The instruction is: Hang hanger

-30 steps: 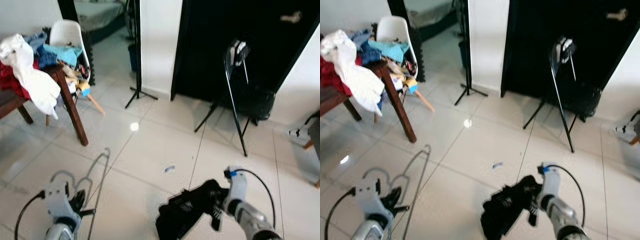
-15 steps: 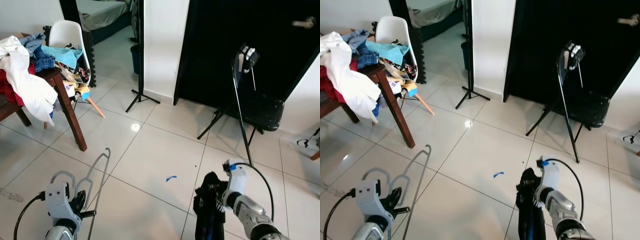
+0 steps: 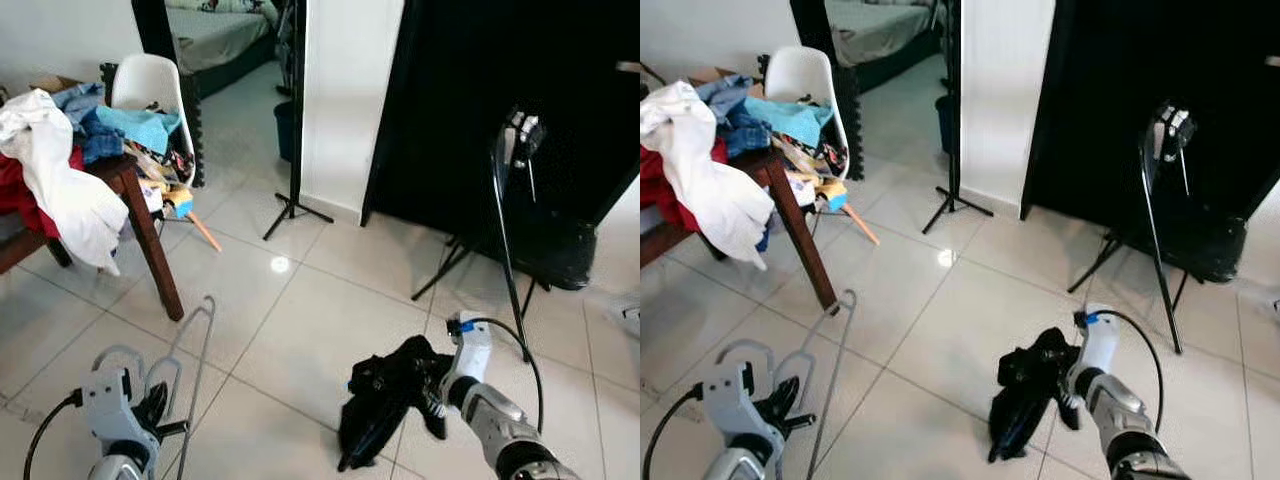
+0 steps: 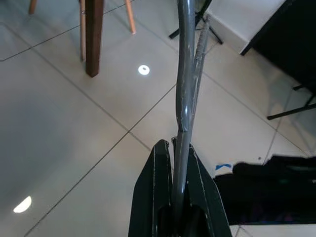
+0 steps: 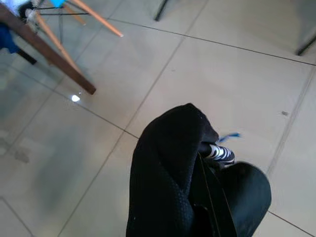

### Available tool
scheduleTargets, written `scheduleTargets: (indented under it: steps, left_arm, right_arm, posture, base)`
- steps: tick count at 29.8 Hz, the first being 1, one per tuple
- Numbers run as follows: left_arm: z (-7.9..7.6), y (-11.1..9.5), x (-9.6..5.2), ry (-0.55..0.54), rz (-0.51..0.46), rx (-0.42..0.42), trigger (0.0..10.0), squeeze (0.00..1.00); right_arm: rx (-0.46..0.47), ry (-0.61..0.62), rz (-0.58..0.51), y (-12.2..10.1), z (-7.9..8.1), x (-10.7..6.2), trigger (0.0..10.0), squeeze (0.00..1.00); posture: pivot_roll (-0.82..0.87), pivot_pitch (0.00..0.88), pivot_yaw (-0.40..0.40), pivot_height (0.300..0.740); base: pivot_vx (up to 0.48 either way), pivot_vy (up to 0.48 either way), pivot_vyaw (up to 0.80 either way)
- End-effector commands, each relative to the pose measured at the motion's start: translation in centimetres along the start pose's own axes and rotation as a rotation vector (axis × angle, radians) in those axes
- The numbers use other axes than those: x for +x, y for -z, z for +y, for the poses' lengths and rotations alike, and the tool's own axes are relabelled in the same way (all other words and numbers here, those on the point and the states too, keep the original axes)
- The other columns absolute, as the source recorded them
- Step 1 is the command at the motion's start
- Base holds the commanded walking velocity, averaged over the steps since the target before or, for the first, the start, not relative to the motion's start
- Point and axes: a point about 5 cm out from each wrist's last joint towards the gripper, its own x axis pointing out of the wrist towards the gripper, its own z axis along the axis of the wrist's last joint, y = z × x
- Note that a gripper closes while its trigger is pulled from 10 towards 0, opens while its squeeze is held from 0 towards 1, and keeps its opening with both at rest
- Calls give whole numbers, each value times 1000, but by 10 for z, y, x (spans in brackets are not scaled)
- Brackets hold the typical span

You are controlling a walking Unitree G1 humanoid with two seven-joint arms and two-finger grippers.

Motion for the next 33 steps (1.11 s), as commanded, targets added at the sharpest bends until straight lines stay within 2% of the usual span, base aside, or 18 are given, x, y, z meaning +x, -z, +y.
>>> scheduleTargets:
  steps: [1, 4, 8, 9, 13, 15, 17, 19, 22, 25, 27, 29, 30, 32, 33]
  left_arm:
    - [0, 1, -1, 5, 8, -5, 10000, 0]
    - [-1, 1, -1, 10, 8, -5, 10000, 0]
    - [-6, -21, 6, 48, -58, 15, 10000, 0]
    - [-6, -21, 6, 48, -58, 15, 10000, 0]
    - [-16, -69, 14, 103, -200, 73, 10000, 0]
    - [-16, -69, 14, 103, -200, 73, 10000, 0]
    - [-22, -92, 17, 132, -264, 100, 10000, 0]
    - [-32, -122, 18, 169, -348, 145, 10000, 0]
    - [-36, -132, 18, 180, -376, 159, 10000, 0]
    - [-52, -157, 15, 208, -446, 200, 10000, 0]
    - [-52, -157, 15, 208, -446, 200, 10000, 0]
    - [-61, -168, 13, 215, -473, 222, 10000, 0]
    - [-61, -168, 13, 215, -473, 222, 10000, 0]
    - [-66, -174, 12, 213, -484, 232, 10000, 0]
    - [-66, -174, 12, 213, -484, 232, 10000, 0]
  right_arm:
    - [2, 16, 7, 3, -6, -4, 10000, 0]
    - [3, 10, 6, 1, -5, -3, 10000, 0]
    - [-14, -64, -58, -24, 7, 6, 10000, 0]
    - [-14, -64, -58, -24, 7, 6, 10000, 0]
    - [-25, -117, -149, -55, 18, 14, 10000, 0]
    - [-25, -117, -149, -55, 18, 14, 10000, 0]
    - [-29, -155, -188, -69, 27, 18, 10000, 0]
    - [-38, -202, -265, -94, 43, 24, 10000, 0]
    - [-37, -215, -295, -105, 49, 26, 10000, 0]
    - [-52, -312, -463, -162, 82, 25, 10000, 0]
    - [-52, -312, -463, -162, 82, 25, 10000, 0]
    - [-59, -357, -562, -197, 100, 20, 10000, 0]
    - [-59, -357, -562, -197, 100, 20, 10000, 0]
    - [-57, -382, -613, -217, 111, 17, 10000, 0]
    - [-57, -382, -613, -217, 111, 17, 10000, 0]
  posture:
    - [-117, 90, -43, 740]
    - [-117, 90, -43, 740]
    - [-110, 110, -39, 740]
    - [-110, 110, -39, 740]
    - [-92, 110, -37, 740]
    - [-92, 110, -37, 740]
    - [-81, 107, -38, 740]
    - [-66, 115, -37, 740]
    - [-65, 117, -37, 740]
    - [-63, 123, -33, 740]
    - [-63, 123, -33, 740]
    - [-61, 124, -36, 740]
    - [-61, 124, -36, 740]
    - [-56, 128, -36, 740]
    - [-56, 128, -36, 740]
  base:
    - [315, 0, 0]
    - [317, 0, 0]
    - [330, 0, 125]
    - [337, 0, 500]
    - [339, 0, 791]
    - [337, 0, 788]
    - [339, 0, 781]
    - [341, 0, 384]
    - [341, 0, 0]
    - [341, 0, 0]
    - [345, 0, 0]
    - [343, 0, 0]
    - [345, 0, 0]
    - [341, 0, 0]
    - [341, 0, 0]
